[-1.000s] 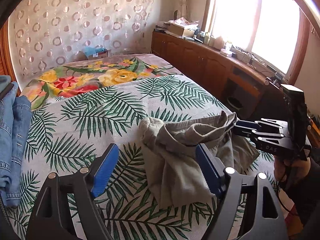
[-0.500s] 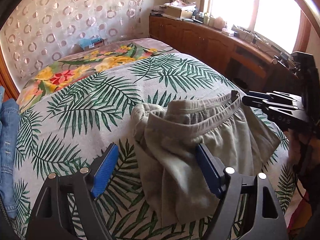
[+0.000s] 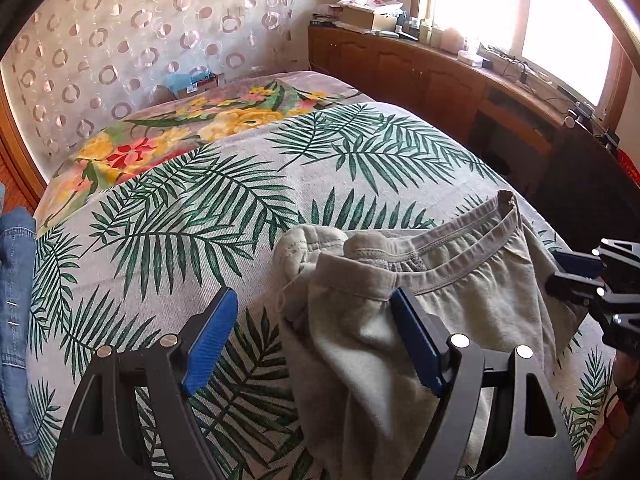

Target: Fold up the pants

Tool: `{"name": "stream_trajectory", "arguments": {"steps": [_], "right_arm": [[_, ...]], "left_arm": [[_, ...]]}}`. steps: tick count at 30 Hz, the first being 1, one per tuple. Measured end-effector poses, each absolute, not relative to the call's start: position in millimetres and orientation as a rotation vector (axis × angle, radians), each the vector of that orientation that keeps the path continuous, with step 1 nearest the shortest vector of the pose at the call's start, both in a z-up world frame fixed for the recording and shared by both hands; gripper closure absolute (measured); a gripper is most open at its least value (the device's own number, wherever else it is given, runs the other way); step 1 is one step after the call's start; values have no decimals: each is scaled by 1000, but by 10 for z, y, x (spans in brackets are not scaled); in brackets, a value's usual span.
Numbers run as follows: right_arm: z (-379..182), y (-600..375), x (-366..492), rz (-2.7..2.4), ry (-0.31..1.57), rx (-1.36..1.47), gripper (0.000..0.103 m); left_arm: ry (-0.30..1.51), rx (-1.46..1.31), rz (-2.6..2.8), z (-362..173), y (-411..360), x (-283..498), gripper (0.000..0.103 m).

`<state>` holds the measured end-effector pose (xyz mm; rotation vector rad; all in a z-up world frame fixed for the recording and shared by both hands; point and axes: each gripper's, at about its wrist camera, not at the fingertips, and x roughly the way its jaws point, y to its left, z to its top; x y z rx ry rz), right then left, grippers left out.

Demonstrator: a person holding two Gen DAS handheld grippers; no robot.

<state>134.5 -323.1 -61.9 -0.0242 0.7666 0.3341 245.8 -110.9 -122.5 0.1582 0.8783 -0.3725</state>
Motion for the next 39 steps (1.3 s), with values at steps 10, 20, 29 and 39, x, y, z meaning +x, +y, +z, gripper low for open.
{"name": "stream_trajectory", "arguments": {"steps": [10, 20, 29, 39], "right_arm": [[-584, -3317, 1217, 341, 791, -41, 98], [-607, -3423, 981, 277, 771, -40, 100], [-511, -3380, 923, 258, 730, -18, 93], [-583, -3341, 863, 282, 753, -24, 80]], "left_arm": [[884, 158, -369, -1250, -1124, 2468, 23], [878, 150, -372, -1230, -1094, 2429, 23], [818, 132, -412, -936, -843, 1955, 23], [844, 145, -488, -1055, -825, 1564, 49]]}}
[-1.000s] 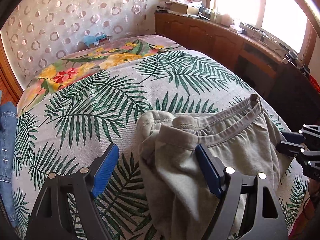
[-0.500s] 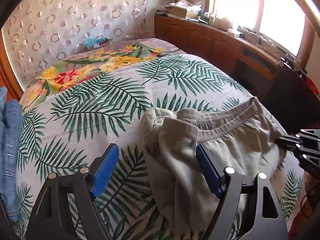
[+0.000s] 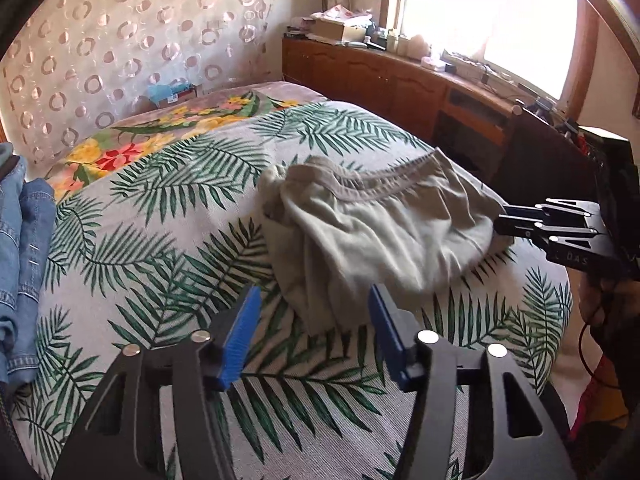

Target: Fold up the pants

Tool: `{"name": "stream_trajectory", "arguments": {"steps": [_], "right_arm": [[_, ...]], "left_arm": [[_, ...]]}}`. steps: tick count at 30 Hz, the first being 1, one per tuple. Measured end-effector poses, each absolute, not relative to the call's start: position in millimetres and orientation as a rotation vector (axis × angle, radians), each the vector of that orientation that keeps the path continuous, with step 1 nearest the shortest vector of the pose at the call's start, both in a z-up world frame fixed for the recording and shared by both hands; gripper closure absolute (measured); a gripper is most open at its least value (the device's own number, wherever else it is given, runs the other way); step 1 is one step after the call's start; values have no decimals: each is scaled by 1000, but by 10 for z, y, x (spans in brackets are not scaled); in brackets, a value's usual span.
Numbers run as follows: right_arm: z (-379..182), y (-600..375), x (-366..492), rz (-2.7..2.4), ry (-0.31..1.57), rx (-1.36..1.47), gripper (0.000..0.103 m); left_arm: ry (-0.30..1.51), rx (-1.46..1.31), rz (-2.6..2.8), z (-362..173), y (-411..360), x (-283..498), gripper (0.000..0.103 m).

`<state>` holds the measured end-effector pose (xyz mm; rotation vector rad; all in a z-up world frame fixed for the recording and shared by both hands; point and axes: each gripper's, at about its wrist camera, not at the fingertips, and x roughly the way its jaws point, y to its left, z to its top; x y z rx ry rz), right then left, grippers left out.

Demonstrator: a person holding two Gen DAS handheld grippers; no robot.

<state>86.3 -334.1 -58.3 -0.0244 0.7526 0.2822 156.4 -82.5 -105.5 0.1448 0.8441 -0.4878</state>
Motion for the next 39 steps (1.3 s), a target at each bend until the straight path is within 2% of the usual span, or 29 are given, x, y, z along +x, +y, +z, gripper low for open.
{"name": "stream_trajectory", "arguments": {"steps": [7, 9, 10, 11, 12, 13, 39], "right_arm": [[-610, -3369, 913, 296, 781, -16, 78], [-607, -3396, 923, 303, 784, -7, 78], [-611, -3390, 923, 310, 785, -11, 78], [-608, -3395, 909, 321, 782, -11, 85], [-600, -3407, 900, 335, 781, -8, 95], [-584, -3424, 880, 335, 774, -9, 99], [-531, -3675, 729, 263, 751, 23, 100]], "left_arm": [[883, 142, -494, -1198, -905, 1643, 63], [888, 130, -500, -1210, -916, 1684, 72], [890, 124, -502, -1212, -919, 1701, 81], [890, 122, -497, -1210, -920, 1718, 93], [888, 125, -480, -1206, -911, 1731, 98], [886, 131, -465, -1202, -900, 1736, 100], [853, 144, -454, -1043, -645, 1450, 101]]}}
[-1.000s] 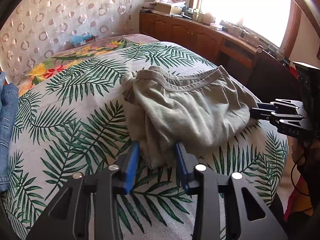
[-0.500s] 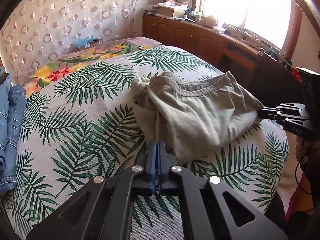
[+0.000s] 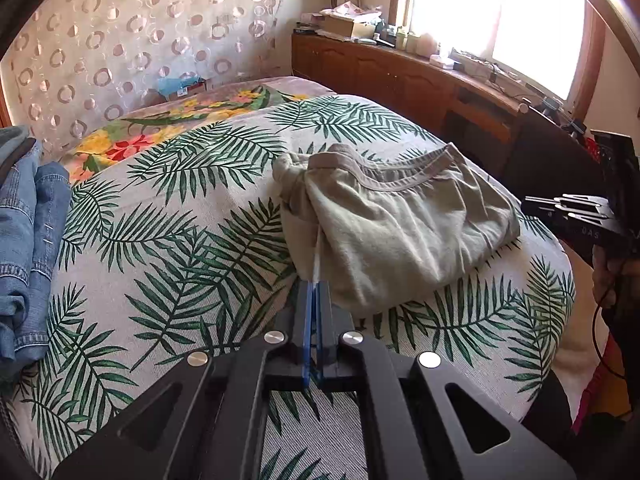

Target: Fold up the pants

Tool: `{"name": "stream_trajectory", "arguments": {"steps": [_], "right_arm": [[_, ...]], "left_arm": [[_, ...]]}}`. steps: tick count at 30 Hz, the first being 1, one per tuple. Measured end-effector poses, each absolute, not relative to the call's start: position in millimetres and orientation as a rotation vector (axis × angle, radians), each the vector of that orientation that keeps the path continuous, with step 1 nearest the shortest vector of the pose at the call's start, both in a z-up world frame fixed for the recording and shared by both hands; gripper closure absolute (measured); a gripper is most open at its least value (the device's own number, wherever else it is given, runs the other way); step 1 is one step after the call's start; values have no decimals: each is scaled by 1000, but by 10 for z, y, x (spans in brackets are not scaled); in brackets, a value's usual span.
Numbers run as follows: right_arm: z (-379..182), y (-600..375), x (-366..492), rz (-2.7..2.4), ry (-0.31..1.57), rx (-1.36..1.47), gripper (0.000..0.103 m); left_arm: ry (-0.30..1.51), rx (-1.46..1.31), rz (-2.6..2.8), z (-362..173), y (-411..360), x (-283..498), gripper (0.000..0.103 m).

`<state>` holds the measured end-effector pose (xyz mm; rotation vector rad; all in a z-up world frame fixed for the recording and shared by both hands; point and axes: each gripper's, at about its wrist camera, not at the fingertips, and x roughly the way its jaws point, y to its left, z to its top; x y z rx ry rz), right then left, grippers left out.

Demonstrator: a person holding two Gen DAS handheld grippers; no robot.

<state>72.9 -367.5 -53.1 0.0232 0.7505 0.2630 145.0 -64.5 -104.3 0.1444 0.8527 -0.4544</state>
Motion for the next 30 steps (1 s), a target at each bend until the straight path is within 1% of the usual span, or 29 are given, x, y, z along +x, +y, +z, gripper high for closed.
{"name": "stream_trajectory", "arguments": {"steps": [13, 19, 20, 21, 23, 24, 25, 26, 27, 29, 30], "right_arm": [[-377, -3461, 758, 326, 695, 10, 100], [-314, -3388, 923, 344, 672, 0, 100], [-312, -3375, 961, 345, 670, -5, 100], [-318, -3365, 993, 346, 669, -8, 100], [-349, -3333, 1061, 348, 669, -14, 100], [-365, -3322, 1101, 348, 673, -18, 100], [-385, -3308, 1145, 345, 678, -24, 99], [-404, -3289, 1177, 343, 680, -28, 97], [-425, -3280, 1218, 342, 684, -32, 94], [-454, -3261, 1296, 336, 696, -37, 82], [-468, -3254, 1341, 337, 702, -36, 79]], "left_arm": [[779, 165, -459, -732, -754, 1407, 101], [786, 172, -466, -733, -880, 1558, 99], [791, 177, -465, -743, -902, 1597, 94], [794, 181, -466, -755, -921, 1640, 91], [798, 187, -466, -773, -951, 1708, 79], [800, 189, -467, -786, -960, 1754, 75], [801, 190, -464, -796, -965, 1789, 65], [805, 187, -463, -807, -968, 1829, 59], [812, 185, -465, -822, -975, 1879, 59], [823, 192, -466, -853, -989, 1965, 56], [828, 198, -463, -873, -994, 2016, 55]]}}
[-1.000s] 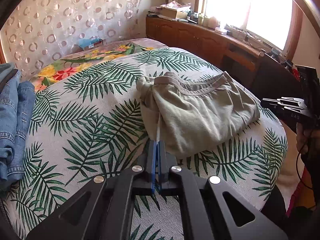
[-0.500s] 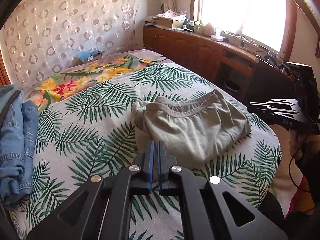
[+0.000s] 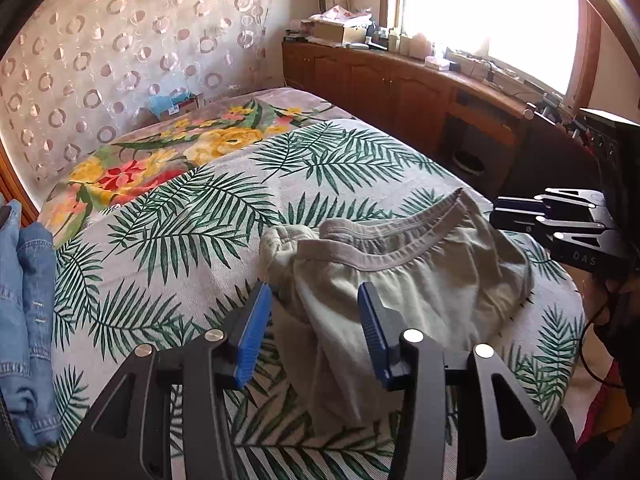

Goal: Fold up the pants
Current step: 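Grasp the pants waistband with the right gripper while the left gripper pinches it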

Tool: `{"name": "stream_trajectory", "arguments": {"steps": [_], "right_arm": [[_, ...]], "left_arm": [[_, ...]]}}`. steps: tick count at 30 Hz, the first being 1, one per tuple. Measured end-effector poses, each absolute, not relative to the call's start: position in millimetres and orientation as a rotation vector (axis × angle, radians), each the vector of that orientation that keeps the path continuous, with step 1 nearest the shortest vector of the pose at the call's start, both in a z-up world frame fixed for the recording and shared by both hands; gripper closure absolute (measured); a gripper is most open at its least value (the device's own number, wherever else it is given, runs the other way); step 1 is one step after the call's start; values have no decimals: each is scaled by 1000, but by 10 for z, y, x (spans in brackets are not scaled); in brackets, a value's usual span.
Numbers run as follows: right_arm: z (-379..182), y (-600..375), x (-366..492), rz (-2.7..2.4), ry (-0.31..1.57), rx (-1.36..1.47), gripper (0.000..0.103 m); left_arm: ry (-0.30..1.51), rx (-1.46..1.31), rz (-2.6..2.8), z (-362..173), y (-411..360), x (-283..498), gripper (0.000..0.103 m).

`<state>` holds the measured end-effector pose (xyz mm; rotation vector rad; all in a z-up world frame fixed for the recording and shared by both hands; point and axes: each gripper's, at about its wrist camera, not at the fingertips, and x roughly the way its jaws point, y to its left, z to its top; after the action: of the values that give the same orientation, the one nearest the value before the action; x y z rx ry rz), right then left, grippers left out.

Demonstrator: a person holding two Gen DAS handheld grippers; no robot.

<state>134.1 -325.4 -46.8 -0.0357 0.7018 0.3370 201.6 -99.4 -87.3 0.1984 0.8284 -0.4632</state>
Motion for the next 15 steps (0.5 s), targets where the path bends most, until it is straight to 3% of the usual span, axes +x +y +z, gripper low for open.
{"name": "stream_trajectory", "arguments": {"steps": [3, 5, 6, 13, 15], "right_arm": [[-487, -3236, 1451, 347, 719, -29, 77], [-495, -3225, 1539, 352, 728, -30, 76], [-493, -3225, 1572, 355, 733, -31, 76], [-513, -3187, 1742, 367, 766, -52, 76], [-492, -3183, 1756, 369, 755, -54, 76]], "left_arm": [[851, 201, -468, -941, -997, 2150, 50], [859, 197, -469, -982, -991, 2222, 25], [865, 183, -475, -1004, -984, 2264, 21], [865, 178, -468, -1069, -1007, 2428, 20], [841, 186, -485, -1036, -1031, 2419, 29]]}}
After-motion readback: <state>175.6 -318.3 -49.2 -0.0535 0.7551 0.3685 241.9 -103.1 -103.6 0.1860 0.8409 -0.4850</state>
